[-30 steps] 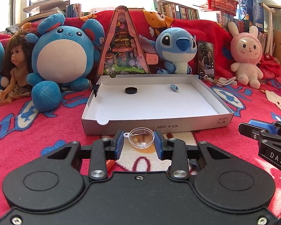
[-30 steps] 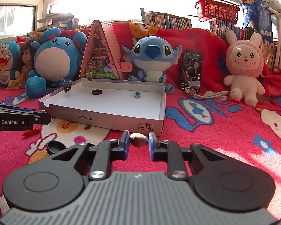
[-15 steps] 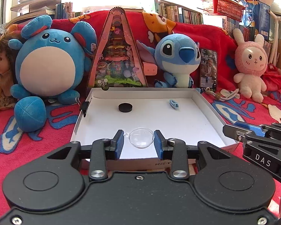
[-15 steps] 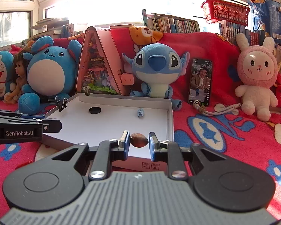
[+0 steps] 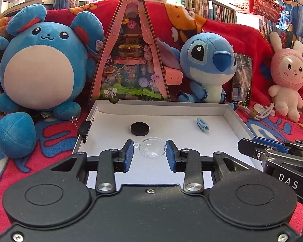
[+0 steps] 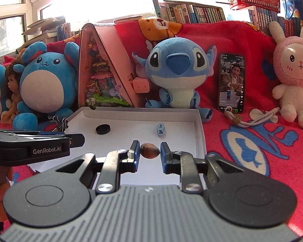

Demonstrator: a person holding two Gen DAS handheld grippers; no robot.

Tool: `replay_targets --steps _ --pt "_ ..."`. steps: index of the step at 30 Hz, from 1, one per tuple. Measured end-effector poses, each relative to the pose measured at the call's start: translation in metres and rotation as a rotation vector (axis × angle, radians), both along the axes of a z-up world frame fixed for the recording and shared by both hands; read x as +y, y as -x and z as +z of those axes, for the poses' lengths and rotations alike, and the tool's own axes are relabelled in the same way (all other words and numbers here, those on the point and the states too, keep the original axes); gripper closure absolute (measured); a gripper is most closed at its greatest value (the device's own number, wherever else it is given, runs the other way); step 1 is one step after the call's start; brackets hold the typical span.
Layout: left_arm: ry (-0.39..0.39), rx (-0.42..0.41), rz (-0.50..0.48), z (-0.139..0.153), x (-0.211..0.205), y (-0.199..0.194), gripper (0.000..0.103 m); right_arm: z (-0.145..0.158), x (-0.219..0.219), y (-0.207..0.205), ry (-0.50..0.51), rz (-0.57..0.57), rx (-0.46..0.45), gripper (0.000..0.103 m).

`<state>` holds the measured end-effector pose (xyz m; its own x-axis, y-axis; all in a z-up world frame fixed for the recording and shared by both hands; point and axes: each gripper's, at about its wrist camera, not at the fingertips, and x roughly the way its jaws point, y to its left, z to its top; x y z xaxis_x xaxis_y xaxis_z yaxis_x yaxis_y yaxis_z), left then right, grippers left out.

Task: Organize rigid objects
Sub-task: 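Carry the clear cup and brown nut into the white box with both tools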

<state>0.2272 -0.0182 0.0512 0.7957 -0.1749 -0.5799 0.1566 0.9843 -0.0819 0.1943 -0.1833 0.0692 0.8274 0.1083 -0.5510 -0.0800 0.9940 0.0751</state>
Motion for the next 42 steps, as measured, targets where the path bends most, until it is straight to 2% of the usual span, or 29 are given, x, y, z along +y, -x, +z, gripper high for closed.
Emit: replay_targets --steps 4,7,18,25,42 --pt "0.021 0.035 0.010 -0.007 -0.001 -0.019 0.070 -0.005 0.001 -0.018 -0.002 -0.003 0.028 0.077" --pt "0.027 0.060 0.020 -0.015 -0.002 -0.031 0.070 -0.010 -0.003 -0.032 -0.046 -0.016 0.059 0.077" --pt "-0.020 0.130 0.021 -0.031 -0.010 -0.069 0.070 -0.030 -0.024 -0.082 -0.144 -0.048 0.197 0.077" --pt "-0.028 0.134 0.041 -0.038 -0.010 -0.075 0.070 -0.038 -0.023 -0.094 -0.150 -0.061 0.220 0.077" --pt "-0.053 0.128 0.032 -0.039 -0.012 -0.078 0.070 -0.044 -0.017 -0.095 -0.114 -0.082 0.198 0.077"
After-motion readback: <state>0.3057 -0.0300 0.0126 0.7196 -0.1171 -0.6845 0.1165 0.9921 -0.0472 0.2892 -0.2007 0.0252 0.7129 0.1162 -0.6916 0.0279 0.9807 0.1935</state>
